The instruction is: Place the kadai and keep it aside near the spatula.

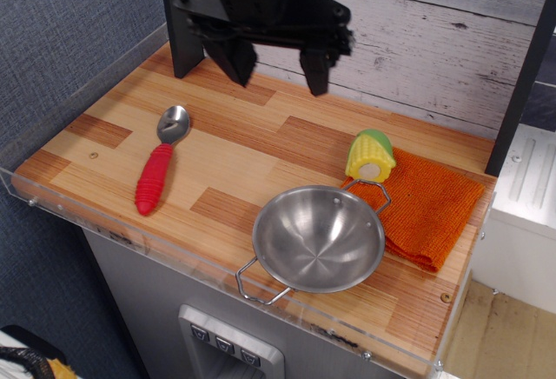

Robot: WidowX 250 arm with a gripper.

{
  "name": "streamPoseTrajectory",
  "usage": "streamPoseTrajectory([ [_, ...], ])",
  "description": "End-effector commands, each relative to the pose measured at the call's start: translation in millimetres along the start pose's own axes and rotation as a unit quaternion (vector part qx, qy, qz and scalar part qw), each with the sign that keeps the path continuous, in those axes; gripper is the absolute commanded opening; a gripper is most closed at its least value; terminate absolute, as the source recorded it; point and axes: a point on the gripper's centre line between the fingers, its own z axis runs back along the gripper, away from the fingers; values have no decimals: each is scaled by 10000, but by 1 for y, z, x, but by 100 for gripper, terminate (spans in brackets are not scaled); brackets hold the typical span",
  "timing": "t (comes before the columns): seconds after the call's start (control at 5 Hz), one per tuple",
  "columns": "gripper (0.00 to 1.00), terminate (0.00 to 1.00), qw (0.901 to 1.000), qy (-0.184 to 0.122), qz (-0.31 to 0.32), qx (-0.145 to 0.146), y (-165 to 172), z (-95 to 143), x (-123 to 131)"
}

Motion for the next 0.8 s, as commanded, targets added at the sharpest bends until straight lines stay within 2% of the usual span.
streamPoseTrajectory([
  [0.0, 100, 0, 9903, 51, -1109, -836, -53, -8, 22],
  [0.2, 100, 0, 9791, 413, -1602, -1182, -77, -20, 8],
  [0.4, 100, 0, 9718, 796, -1834, -1249, -87, -37, -13],
  [0.6, 100, 0, 9650, 1169, -2029, -1178, -89, -48, -34],
])
